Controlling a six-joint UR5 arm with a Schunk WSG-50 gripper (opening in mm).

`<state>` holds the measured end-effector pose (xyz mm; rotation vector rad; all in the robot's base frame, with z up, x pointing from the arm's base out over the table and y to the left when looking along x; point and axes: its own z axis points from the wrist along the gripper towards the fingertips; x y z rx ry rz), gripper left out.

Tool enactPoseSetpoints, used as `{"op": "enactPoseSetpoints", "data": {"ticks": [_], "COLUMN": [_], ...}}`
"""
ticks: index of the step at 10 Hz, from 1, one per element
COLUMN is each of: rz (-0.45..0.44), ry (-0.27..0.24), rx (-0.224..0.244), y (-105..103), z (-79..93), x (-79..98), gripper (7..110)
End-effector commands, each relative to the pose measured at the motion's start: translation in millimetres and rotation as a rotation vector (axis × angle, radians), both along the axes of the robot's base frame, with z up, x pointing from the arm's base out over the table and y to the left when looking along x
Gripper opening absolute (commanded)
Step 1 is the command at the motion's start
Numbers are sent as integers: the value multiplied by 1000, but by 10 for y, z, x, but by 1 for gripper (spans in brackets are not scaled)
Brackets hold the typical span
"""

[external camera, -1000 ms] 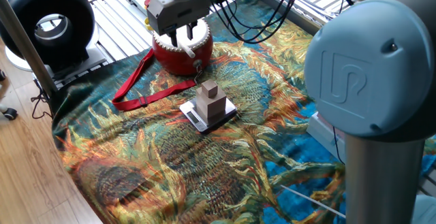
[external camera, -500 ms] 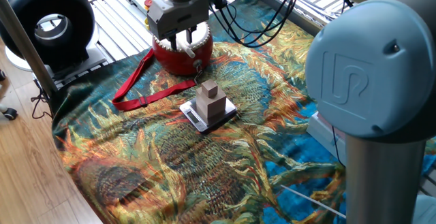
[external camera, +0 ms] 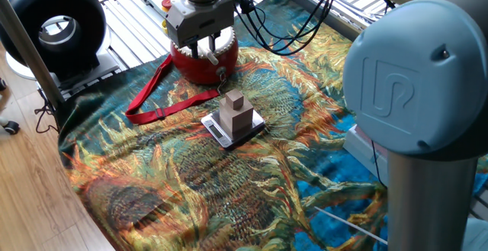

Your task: Play the drum

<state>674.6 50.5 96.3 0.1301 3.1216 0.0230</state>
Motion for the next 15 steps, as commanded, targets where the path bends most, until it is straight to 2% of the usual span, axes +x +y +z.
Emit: {"op": "enactPoseSetpoints", "data": {"ticks": [1,4,5,8,9,12,15], "rz": [-17,-27,-23,-25,-24,-40,-60], "ry": [-15,-22,-32,-33,-34,-13,-8], "rx": [9,26,52,32,34,-1,-35], "y": [19,22,15,-59,-51,-34,-121], "z": [-12,92,54,-19,10,163,130], "x": [30,43,53,42,35,20,17], "gripper": [7,7,7,7,7,7,7]}}
